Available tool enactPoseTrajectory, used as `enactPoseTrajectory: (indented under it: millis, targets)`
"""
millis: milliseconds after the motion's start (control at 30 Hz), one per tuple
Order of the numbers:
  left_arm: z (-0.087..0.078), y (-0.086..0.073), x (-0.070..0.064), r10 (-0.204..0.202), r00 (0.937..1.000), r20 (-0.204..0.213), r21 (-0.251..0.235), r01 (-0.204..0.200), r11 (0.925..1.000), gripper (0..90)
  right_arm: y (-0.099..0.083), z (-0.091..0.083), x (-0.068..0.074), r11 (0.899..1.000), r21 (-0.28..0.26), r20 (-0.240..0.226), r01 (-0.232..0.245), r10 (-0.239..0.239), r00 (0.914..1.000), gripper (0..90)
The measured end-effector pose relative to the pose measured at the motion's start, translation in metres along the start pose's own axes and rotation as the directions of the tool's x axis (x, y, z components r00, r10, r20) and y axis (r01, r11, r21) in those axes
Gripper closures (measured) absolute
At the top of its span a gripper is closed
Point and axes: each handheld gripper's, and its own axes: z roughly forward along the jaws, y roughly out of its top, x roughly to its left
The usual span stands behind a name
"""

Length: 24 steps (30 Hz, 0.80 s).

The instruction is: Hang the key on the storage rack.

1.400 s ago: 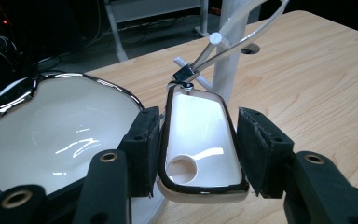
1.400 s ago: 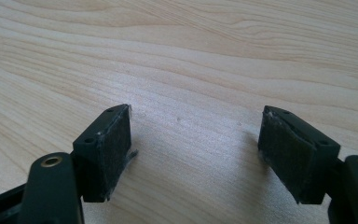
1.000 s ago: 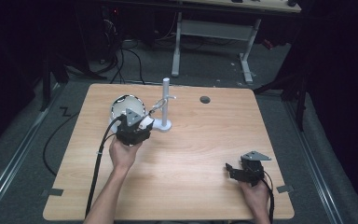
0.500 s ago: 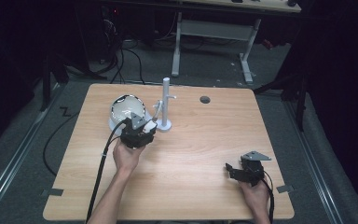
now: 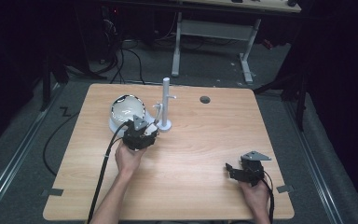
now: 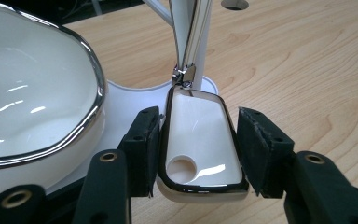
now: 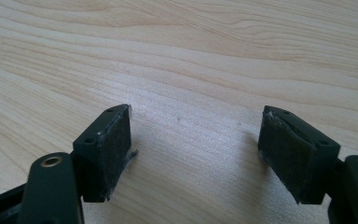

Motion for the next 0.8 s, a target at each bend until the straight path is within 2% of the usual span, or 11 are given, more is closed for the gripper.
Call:
enactPoseTrajectory:
  millis: [400, 800]
  targets:
    - [0.012, -0.006, -0.001, -0.017, 0.9999, 0.003, 0.041, 0.016, 0.9990, 50.4, 0.000, 0.000, 0.000, 1.000, 0.001, -0.001, 0.000, 0.000, 1.0000, 25.6]
    - [0.026, -0.012, 0.001, -0.026, 0.9997, 0.000, 0.103, 0.026, 0.9943, 50.1, 0.000, 0.000, 0.000, 1.000, 0.001, -0.001, -0.001, 0.001, 1.0000, 25.6]
